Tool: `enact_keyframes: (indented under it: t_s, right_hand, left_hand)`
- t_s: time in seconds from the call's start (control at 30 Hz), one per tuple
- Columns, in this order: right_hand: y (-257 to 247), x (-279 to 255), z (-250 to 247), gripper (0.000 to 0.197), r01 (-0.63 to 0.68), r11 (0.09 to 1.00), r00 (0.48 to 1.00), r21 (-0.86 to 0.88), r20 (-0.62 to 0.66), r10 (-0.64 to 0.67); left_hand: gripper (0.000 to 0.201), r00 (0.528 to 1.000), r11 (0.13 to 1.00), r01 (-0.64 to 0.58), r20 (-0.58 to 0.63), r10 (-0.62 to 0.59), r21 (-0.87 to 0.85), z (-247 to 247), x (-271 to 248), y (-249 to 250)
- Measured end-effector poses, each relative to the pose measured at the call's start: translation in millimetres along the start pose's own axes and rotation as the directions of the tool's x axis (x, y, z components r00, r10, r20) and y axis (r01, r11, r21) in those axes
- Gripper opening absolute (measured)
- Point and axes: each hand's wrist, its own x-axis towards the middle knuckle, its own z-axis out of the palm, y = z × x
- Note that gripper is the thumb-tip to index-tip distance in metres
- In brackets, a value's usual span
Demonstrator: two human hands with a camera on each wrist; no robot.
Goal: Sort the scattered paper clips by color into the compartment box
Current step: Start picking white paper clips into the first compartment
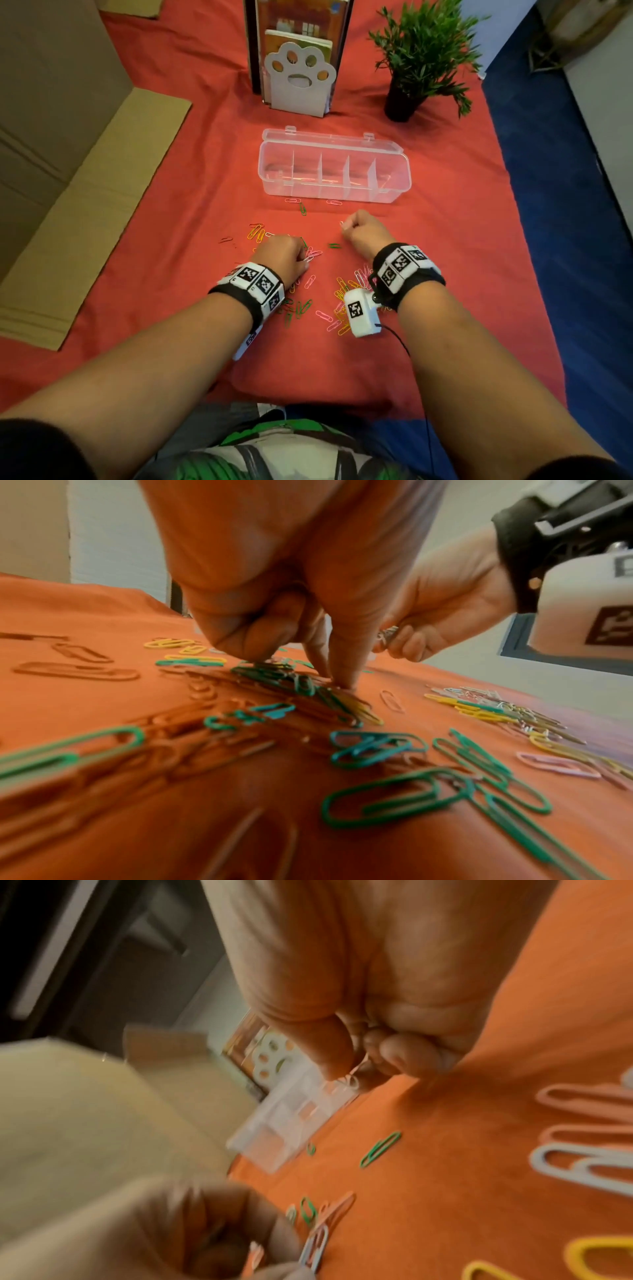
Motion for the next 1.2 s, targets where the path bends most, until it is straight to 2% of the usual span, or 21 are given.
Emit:
enact_keyframes:
  t_s: [0.07,0.17,0.27,0.33,0.37,0.4,0.47,0.5,0.53,0.6,0.67,0.73,0.8,0.83,0.9,0.93,0.97,1.0,1.07,1.13,1.2]
  right_hand:
    - [12.9,-7.4,-10.0,0.030,-0.058,0.975,0.998,0.213,0.006,0.058]
    - [25.7,-21.8,-20.6,0.032,-0.139,0.868,0.990,0.476,0.091,0.109]
    - [35.7,-35.5,-32.0,0.031,-0.193,0.673,0.981,0.714,0.146,0.126]
    - [41.3,-42.9,-38.3,0.024,-0.234,0.521,0.971,0.821,0.168,0.171]
    - [44.3,-45.7,-40.6,0.024,-0.251,0.487,0.965,0.837,0.174,0.198]
    - [47.9,-47.1,-42.8,0.023,-0.258,0.497,0.960,0.829,0.162,0.229]
    - [54.5,-48.6,-44.2,0.019,-0.249,0.615,0.958,0.748,0.098,0.269]
    - [57.2,-49.6,-44.3,0.020,-0.243,0.697,0.960,0.675,0.065,0.272]
    - [60.2,-50.6,-44.0,0.024,-0.241,0.779,0.963,0.579,0.041,0.268]
    - [65.3,-53.3,-44.0,0.028,-0.228,0.906,0.970,0.356,0.004,0.243]
    - [70.2,-56.7,-43.2,0.024,-0.188,0.970,0.979,0.156,-0.049,0.198]
    - [75.4,-60.9,-40.4,0.022,-0.156,0.987,0.984,0.041,-0.086,0.159]
    - [79.2,-68.1,-34.1,0.027,-0.140,0.989,0.989,-0.050,-0.058,0.137]
    - [80.5,-72.1,-30.5,0.028,-0.126,0.988,0.992,-0.091,-0.011,0.126]
    - [81.3,-78.0,-25.0,0.029,-0.094,0.991,0.990,-0.093,0.095,0.102]
    - [80.8,-80.3,-24.8,0.031,-0.087,0.994,0.987,-0.061,0.129,0.094]
    - [80.2,-81.1,-25.7,0.034,-0.089,0.996,0.986,-0.021,0.139,0.091]
    - [79.9,-81.0,-28.6,0.034,-0.094,0.995,0.988,0.017,0.128,0.091]
    - [79.1,-77.3,-36.1,0.031,-0.106,0.992,0.993,0.063,0.062,0.102]
    - [77.1,-71.4,-41.9,0.022,-0.100,0.994,0.994,0.039,-0.029,0.101]
    - [75.6,-65.2,-42.7,0.015,-0.084,0.992,0.992,-0.092,-0.097,0.075]
  left_hand:
    - [0.013,1.000,1.000,0.010,0.029,-0.011,0.023,0.2,0.7,1.8]
    - [0.015,0.999,0.999,0.015,0.046,-0.016,0.034,0.0,0.0,4.9]
    - [0.015,0.995,0.990,0.091,0.052,-0.086,-0.103,-5.9,0.0,5.8]
    - [0.019,0.969,0.925,0.229,0.166,-0.185,-0.304,-11.0,0.8,8.2]
    - [0.018,0.950,0.839,0.295,0.237,-0.205,-0.457,-14.3,1.0,9.2]
    - [0.019,0.932,0.690,0.354,0.300,-0.204,-0.631,-17.9,-0.2,10.4]
    - [0.020,0.900,0.310,0.434,0.394,-0.184,-0.846,-24.5,-6.6,13.2]
    - [0.016,0.898,0.169,0.440,0.428,-0.107,-0.882,-26.7,-9.2,13.2]
    - [0.011,0.896,0.065,0.444,0.444,-0.026,-0.894,-29.2,-13.2,14.9]
    - [0.013,0.895,-0.055,0.442,0.437,0.087,-0.895,-32.1,-15.8,16.8]
    - [0.020,0.889,-0.099,0.456,0.448,0.092,-0.885,-31.1,-15.9,21.4]
    - [0.025,0.878,-0.090,0.479,0.478,0.039,-0.873,-25.1,-15.3,26.7]
    - [0.026,0.877,0.010,0.480,0.480,-0.024,-0.877,-16.5,-14.5,34.7]
    - [0.025,0.892,0.129,0.452,0.447,-0.067,-0.882,-10.9,-14.1,39.1]
    - [0.021,0.942,0.476,0.332,0.310,-0.126,-0.814,2.8,-14.3,45.3]
    - [0.018,0.967,0.639,0.249,0.228,-0.117,-0.728,9.4,-14.4,47.9]
    - [0.012,0.982,0.758,0.163,0.176,-0.065,-0.632,14.3,-15.2,51.1]
    - [0.009,0.988,0.839,0.076,0.151,0.008,-0.539,17.6,-16.2,55.4]
    - [0.022,0.982,0.946,-0.060,0.150,0.113,-0.318,22.7,-17.5,63.0]
    - [0.028,0.970,0.977,-0.154,0.168,0.178,-0.148,26.3,-16.0,68.2]
    - [0.028,0.960,0.978,-0.204,0.188,0.209,-0.046,30.1,-14.2,70.0]
